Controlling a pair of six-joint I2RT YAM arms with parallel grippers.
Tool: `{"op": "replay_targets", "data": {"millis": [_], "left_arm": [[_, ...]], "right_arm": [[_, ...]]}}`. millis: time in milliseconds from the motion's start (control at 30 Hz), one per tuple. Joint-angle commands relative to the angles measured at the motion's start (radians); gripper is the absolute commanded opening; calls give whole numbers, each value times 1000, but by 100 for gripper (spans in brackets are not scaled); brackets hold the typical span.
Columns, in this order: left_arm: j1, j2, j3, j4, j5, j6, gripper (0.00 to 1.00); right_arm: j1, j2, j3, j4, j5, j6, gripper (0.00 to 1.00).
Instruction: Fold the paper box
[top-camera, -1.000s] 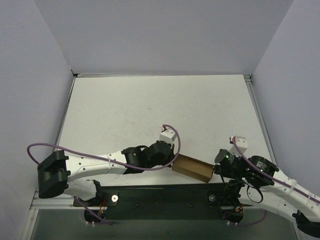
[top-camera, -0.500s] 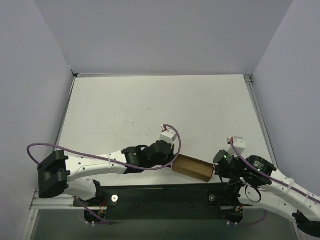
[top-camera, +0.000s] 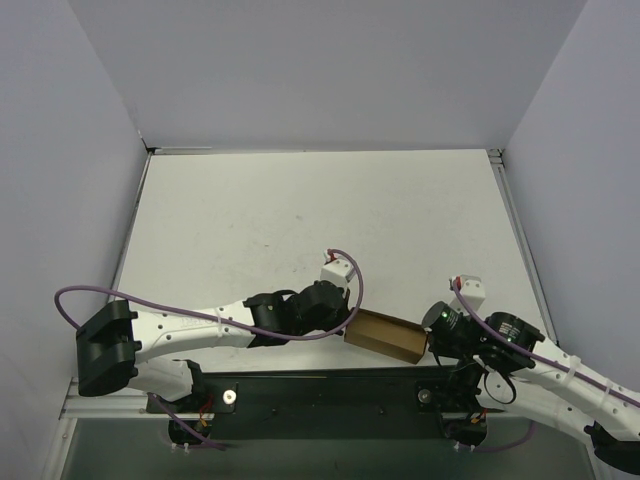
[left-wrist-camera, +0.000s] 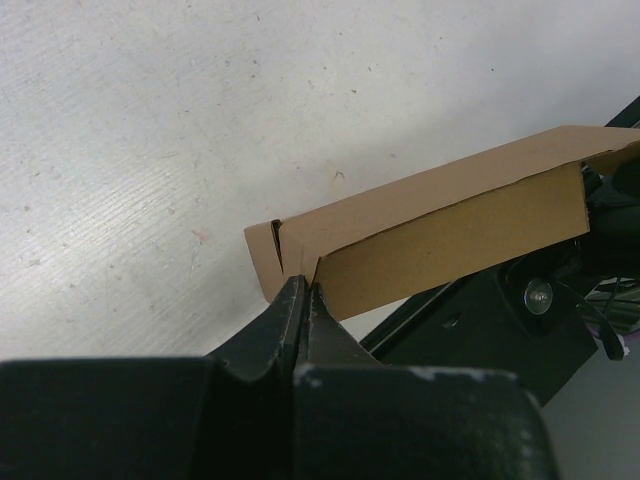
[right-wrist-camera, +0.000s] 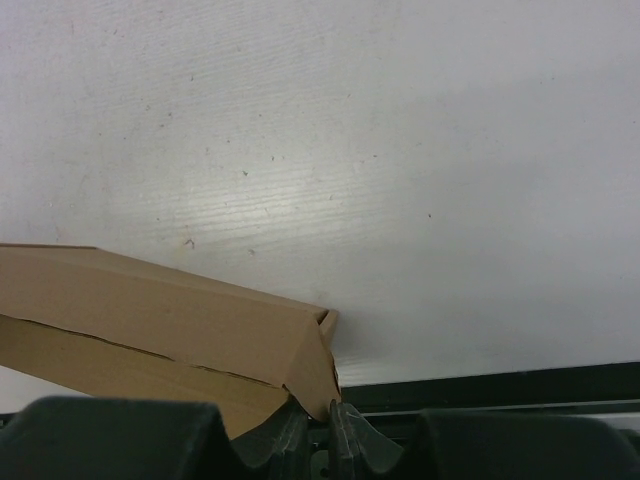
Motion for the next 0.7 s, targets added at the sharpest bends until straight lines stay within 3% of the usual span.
{"op": "replay_targets", "data": {"millis": [0,167,667], "left_arm": [[-11,28,5,-94,36,24,0],[-21,33,5,-78,36,49,0],[-34,61,29,-152,-28,53,0]], "right_arm": [[7,7,-20,-7,11,-5,15],[6,-5,-9,-4,14,-2,0],[-6,1,86,-17,1,-37,0]]}}
